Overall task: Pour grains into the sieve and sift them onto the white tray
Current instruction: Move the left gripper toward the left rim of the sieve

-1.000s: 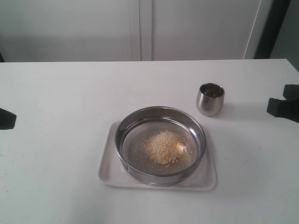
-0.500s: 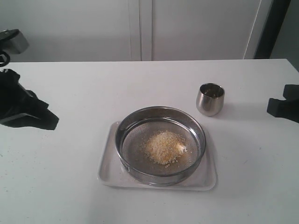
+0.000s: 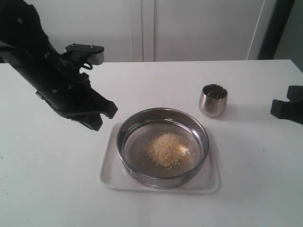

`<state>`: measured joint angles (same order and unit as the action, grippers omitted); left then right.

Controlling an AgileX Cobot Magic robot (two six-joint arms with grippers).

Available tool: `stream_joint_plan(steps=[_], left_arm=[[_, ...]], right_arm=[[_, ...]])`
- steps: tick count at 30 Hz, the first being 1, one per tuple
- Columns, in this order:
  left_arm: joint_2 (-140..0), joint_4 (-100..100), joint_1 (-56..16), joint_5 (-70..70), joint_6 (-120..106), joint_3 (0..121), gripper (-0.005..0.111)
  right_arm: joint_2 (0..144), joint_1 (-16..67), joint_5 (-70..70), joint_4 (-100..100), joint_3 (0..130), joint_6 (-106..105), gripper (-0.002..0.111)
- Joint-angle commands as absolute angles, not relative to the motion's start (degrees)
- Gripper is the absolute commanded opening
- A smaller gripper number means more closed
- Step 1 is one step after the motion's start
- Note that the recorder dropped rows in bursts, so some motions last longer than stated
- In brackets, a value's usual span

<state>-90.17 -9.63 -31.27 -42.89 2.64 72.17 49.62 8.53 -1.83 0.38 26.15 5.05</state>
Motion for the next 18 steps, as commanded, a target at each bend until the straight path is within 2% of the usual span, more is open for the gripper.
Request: stream_joint_plan(steps=[1, 3, 7, 18], left_arm=[[-93.41, -10.50, -31.61, -44.98, 3.33, 74.26, 0.031], [-94.41, -10.50, -31.61, -44.51, 4.77, 74.82, 0.040], [-96.34, -10.73, -31.61, -43.08, 5.85, 76.15, 0.048], [-104.08, -8.10, -33.42, -41.01, 9.76, 81.85, 0.050]], right_arm=[[49.29, 8.60, -1.65, 0.00, 25.96, 4.68, 0.000], [49.29, 8.60, -1.65, 0.00, 25.96, 4.68, 0.000], [49.29, 8.60, -1.65, 0.00, 25.96, 4.68, 0.000], [49.29, 8.60, -1.65, 0.00, 25.96, 4.68, 0.000]])
